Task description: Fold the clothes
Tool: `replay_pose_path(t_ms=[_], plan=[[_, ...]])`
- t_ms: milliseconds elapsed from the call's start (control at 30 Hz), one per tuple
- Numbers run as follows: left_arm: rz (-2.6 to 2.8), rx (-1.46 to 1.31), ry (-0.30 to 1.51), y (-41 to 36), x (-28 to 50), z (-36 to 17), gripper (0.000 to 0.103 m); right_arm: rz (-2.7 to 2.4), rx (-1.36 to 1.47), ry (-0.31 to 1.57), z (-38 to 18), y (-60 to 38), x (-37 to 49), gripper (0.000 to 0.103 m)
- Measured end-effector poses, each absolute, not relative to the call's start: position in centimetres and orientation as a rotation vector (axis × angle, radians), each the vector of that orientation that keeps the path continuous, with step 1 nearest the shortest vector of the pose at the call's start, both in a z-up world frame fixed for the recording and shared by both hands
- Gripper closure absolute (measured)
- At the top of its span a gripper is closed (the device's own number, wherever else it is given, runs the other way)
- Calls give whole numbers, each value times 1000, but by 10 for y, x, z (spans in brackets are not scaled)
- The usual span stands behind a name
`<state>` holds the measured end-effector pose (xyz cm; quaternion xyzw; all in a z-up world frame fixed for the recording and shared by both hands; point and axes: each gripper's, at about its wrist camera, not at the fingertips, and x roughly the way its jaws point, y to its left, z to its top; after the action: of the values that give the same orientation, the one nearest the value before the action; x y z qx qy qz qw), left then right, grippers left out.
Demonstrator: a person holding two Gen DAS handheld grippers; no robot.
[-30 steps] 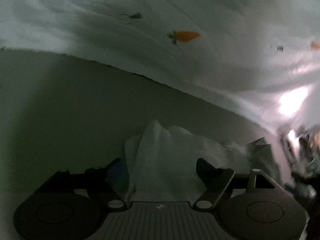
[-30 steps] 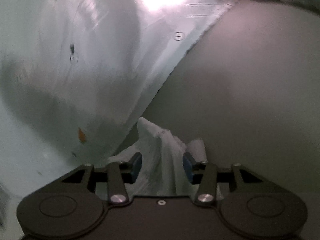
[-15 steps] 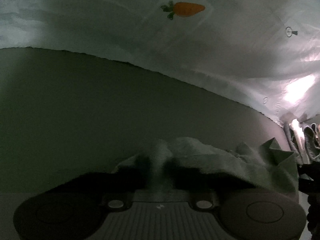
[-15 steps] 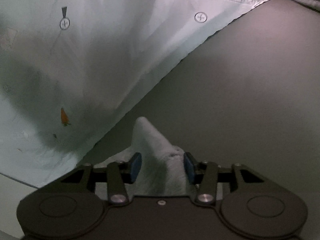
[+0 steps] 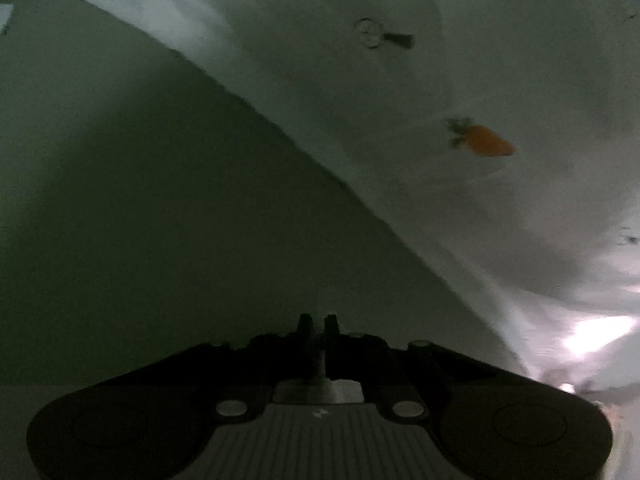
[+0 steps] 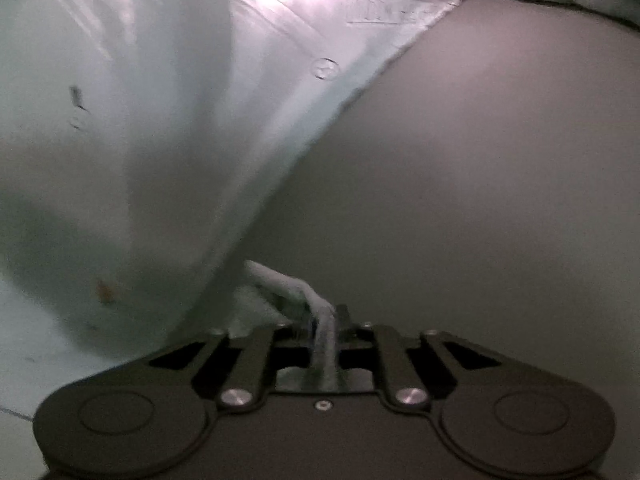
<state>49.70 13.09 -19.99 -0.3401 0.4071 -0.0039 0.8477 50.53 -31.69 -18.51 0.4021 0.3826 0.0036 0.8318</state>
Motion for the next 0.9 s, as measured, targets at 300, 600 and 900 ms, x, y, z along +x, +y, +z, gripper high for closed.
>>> replay_pose_path(t_ms=[300, 600, 900], plan=[[-67, -503, 881, 125, 446, -179, 9, 111, 649, 870, -176, -315, 480, 31], [-189, -560, 995, 121, 419, -213, 4, 250, 694, 977, -200, -310, 474, 22], [-449, -749, 1018, 125, 420, -232, 0, 445, 765, 994, -210, -292, 499, 9]])
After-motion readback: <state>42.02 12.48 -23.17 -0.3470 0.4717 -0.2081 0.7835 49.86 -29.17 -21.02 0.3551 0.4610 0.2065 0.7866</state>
